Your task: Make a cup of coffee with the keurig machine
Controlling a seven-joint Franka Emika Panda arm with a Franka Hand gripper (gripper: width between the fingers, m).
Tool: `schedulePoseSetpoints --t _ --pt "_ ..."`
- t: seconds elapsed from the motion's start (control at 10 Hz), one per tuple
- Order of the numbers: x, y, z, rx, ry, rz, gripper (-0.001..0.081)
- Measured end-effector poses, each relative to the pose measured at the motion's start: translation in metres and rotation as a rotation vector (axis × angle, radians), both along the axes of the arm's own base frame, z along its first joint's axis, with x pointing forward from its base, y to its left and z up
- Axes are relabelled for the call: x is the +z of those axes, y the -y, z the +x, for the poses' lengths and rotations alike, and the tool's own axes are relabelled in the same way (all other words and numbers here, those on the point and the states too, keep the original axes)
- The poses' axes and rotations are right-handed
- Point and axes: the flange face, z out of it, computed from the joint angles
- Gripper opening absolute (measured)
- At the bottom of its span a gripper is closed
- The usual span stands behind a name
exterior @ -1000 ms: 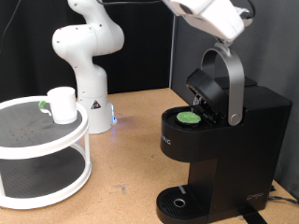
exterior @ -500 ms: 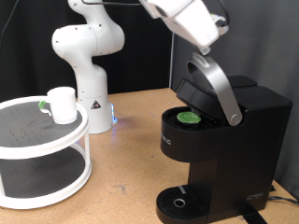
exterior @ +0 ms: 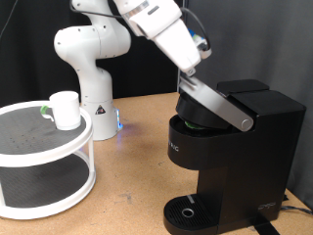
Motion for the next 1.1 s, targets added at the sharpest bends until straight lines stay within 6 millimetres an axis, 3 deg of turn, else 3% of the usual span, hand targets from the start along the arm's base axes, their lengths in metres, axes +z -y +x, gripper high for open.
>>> schedulePoseSetpoints --t 0.5,1.1 --pt "-0.036 0.025 -0.002 -0.026 -0.023 -0.042 0.0001" --pt "-0.060 0.036 0.000 -0.062 -0.014 -0.074 0.0001"
